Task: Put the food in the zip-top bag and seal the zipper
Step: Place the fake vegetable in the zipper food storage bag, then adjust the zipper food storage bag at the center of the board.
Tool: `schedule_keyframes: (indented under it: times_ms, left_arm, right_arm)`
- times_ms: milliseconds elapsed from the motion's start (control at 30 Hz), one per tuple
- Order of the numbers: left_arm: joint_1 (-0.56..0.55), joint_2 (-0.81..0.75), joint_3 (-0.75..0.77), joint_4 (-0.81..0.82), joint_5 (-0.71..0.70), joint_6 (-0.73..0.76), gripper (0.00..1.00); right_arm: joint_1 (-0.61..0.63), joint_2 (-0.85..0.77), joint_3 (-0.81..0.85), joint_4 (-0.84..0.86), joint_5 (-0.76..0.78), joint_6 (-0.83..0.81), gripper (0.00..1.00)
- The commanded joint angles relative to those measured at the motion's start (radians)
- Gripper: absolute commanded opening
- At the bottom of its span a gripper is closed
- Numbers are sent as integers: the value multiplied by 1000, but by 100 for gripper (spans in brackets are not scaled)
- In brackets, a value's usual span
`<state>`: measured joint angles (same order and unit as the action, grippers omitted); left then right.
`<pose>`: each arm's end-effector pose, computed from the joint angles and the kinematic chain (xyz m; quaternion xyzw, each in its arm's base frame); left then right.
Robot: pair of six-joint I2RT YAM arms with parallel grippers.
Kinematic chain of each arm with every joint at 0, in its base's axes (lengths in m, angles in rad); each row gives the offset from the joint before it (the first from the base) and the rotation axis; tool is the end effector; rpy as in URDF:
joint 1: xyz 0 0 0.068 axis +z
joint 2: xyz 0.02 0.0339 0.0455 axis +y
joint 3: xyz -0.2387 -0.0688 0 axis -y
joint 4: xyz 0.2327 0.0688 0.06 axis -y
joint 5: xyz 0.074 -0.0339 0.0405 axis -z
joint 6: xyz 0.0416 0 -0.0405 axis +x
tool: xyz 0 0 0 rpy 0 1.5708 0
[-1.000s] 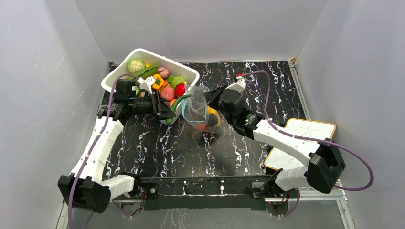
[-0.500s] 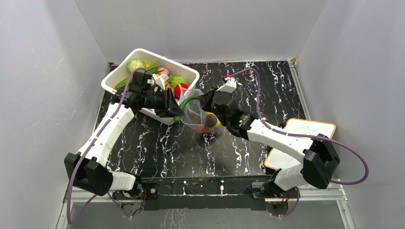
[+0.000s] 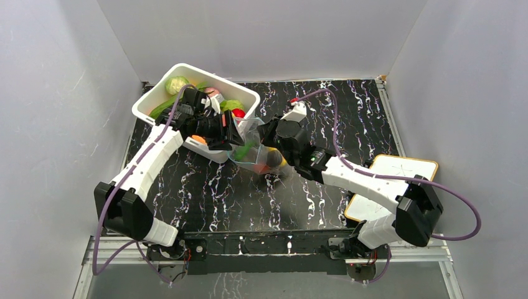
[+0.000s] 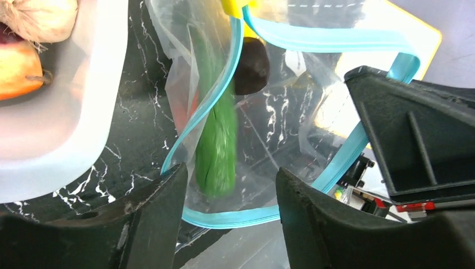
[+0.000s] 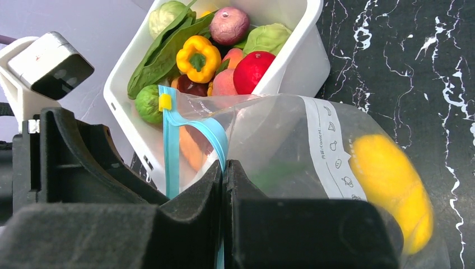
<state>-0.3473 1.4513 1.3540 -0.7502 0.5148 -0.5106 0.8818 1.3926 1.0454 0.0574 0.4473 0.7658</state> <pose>0.2769 -0.1220 0.3050 0.0160 0.9088 -0.3588 0.2121 0.2197 0.2385 0.2938 0.0870 0.7882 0.3067 0.5264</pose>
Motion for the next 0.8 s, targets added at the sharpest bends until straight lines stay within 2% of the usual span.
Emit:
schedule_keyframes:
  times_ms: [0,133,333,567,700,767]
  left_arm:
    - [-5,-38,24,51,31,-23,62]
    - [-5,-78,22,56,-22,-16,70]
    - [-5,-179,-28,51,-198,21,70]
    - [-5,-163,-114,131,-109,0,72]
    - [-5,-140,-136,172,-75,-15,65]
    - [-5,-127,-138,189,-38,-27,55]
  right_arm:
    - [5,-46,31,35,31,10,0]
    - [5,-53,42,-1,37,8,0]
    - [5,-76,43,-32,50,8,0]
    - [5,-101,36,-45,18,37,0]
    - [4,-113,39,-55,15,39,0]
    - [5,-119,39,-59,19,35,0]
